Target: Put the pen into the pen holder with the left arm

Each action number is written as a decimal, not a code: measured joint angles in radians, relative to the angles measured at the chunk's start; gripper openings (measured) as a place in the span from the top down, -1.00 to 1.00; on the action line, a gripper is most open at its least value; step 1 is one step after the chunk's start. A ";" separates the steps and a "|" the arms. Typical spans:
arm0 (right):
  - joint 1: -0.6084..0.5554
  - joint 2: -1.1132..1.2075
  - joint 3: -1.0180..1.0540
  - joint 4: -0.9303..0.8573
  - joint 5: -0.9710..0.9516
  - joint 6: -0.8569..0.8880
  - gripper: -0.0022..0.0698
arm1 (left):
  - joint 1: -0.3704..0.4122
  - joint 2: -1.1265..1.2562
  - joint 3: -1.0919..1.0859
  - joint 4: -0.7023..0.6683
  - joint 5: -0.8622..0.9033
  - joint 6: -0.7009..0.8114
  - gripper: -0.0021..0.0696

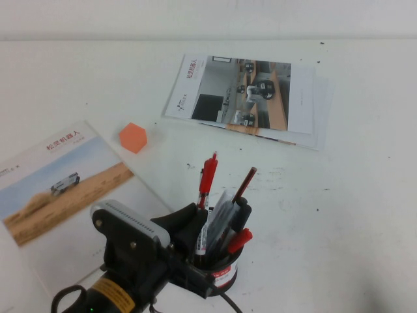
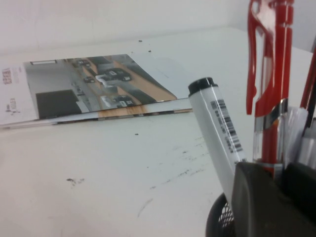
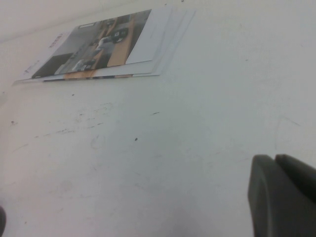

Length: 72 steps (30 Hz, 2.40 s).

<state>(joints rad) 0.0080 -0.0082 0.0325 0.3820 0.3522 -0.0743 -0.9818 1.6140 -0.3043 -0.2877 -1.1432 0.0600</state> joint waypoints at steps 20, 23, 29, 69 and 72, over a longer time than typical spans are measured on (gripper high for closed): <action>0.000 0.000 0.000 0.000 0.000 0.000 1.00 | 0.000 0.038 -0.005 0.081 -0.009 -0.023 0.76; 0.000 0.000 0.000 0.000 0.000 0.000 1.00 | 0.000 0.038 -0.005 0.096 -0.009 -0.023 0.76; 0.000 0.000 0.000 0.000 0.000 0.000 1.00 | 0.000 0.036 -0.005 0.114 -0.006 -0.023 0.44; 0.000 0.000 0.000 0.000 0.000 0.000 1.00 | 0.000 -1.001 0.149 -0.262 0.721 0.259 0.94; 0.000 0.000 0.000 0.000 0.000 0.000 1.00 | 0.000 -1.003 0.149 -0.264 0.702 0.284 0.94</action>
<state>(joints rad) 0.0080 -0.0082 0.0325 0.3820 0.3522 -0.0743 -0.9818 0.6106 -0.1550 -0.5517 -0.4414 0.3438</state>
